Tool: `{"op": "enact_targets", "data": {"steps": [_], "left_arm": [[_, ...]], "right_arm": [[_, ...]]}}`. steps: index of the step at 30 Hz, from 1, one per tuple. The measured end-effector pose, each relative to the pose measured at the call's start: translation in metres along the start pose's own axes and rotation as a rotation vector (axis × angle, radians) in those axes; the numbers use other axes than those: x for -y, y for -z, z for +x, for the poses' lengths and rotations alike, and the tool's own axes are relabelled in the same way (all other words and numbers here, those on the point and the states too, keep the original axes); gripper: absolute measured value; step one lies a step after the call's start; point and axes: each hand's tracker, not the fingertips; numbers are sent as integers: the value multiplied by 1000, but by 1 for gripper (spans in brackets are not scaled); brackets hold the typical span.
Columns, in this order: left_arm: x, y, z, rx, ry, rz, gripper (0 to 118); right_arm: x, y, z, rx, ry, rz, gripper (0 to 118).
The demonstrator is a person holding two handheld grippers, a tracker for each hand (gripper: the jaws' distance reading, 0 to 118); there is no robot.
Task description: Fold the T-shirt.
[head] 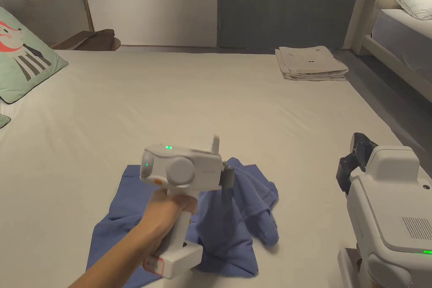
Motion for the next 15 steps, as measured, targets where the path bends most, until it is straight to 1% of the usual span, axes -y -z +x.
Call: {"op": "enact_targets", "data": {"steps": [4,7,9,13,14,15], "left_arm": [[37,35,-14,-35,-45,-88,2],[56,56,-23,-85,-44,-172,2],[63,62,-30,-103,-79,-168,2],[53,52,-31,-82,-113,-160,3],[50,46,-31,-71,-124,-140,5],[48,40,-32,-70,-130,-119,15]], "right_arm": [[10,1,-10,-20,4,-31,0],[15,4,-16,-29,1,-46,0],[18,5,-21,-38,5,-58,0],[20,7,-27,-50,13,-70,0],[20,7,-29,-53,12,-70,0],[19,7,-30,-56,11,-68,0]]}}
